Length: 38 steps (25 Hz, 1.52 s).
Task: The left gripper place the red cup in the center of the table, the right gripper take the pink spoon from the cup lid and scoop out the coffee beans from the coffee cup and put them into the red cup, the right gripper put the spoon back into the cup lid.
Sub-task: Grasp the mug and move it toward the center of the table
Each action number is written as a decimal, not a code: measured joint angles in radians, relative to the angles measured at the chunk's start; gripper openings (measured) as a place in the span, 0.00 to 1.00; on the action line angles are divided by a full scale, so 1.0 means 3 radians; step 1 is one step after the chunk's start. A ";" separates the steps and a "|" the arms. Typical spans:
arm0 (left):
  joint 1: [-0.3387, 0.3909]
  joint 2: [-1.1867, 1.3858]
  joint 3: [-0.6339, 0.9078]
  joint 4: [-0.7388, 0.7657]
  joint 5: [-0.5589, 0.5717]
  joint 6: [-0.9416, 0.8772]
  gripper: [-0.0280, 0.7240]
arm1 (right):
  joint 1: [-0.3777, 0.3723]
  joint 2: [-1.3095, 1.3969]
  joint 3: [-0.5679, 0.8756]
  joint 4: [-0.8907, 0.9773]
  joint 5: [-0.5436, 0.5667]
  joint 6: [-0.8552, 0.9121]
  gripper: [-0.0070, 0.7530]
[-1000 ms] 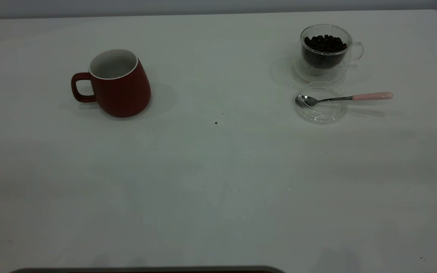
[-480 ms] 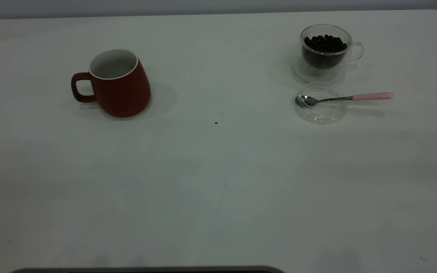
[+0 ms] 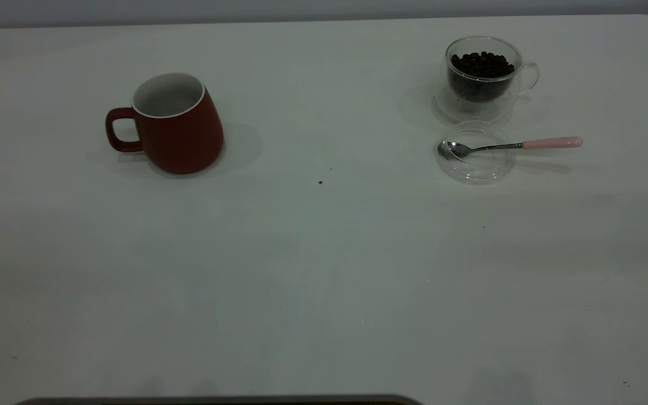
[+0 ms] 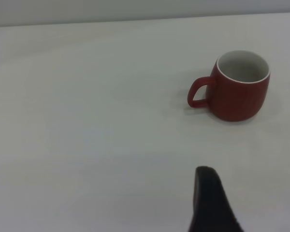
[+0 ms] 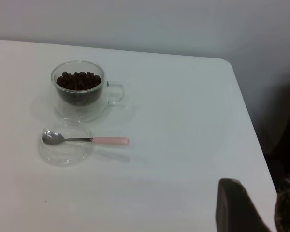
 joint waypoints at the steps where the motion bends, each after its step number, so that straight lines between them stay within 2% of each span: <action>1: 0.0000 0.0000 0.0000 0.0000 0.0000 0.0000 0.69 | 0.0000 0.0000 0.0000 0.0000 0.0000 0.0000 0.32; 21: 0.0000 0.0000 0.0000 0.0000 -0.0043 0.0003 0.69 | 0.0000 0.0000 0.0002 0.0000 -0.0029 0.0000 0.32; 24: 0.0000 0.0000 -0.0211 0.0000 -0.0039 0.0003 0.69 | 0.0000 0.0000 0.0027 0.0003 -0.0180 0.0000 0.32; 27: 0.0000 0.0000 -0.0592 -0.0002 -0.0022 0.0003 0.69 | 0.0000 0.0000 -0.0122 0.0003 -0.0160 0.0000 0.32; 30: 0.0000 0.0000 -0.1031 -0.0002 0.0197 0.0003 0.69 | 0.0000 0.0000 -0.0499 0.0028 -0.0021 0.0000 0.32; 33: 0.0000 0.0000 -0.1498 -0.0002 0.0590 0.0003 0.69 | 0.0000 0.0000 -0.0961 0.0066 0.0214 0.0000 0.32; 35: 0.0000 0.0000 -0.1749 -0.0002 0.0889 0.0003 0.69 | 0.0000 0.0000 -0.1266 0.0070 0.0447 0.0000 0.32; 38: 0.0000 0.0000 -0.2059 -0.0002 0.1424 0.0003 0.69 | 0.0000 0.0000 -0.1696 0.0081 0.1003 0.0000 0.32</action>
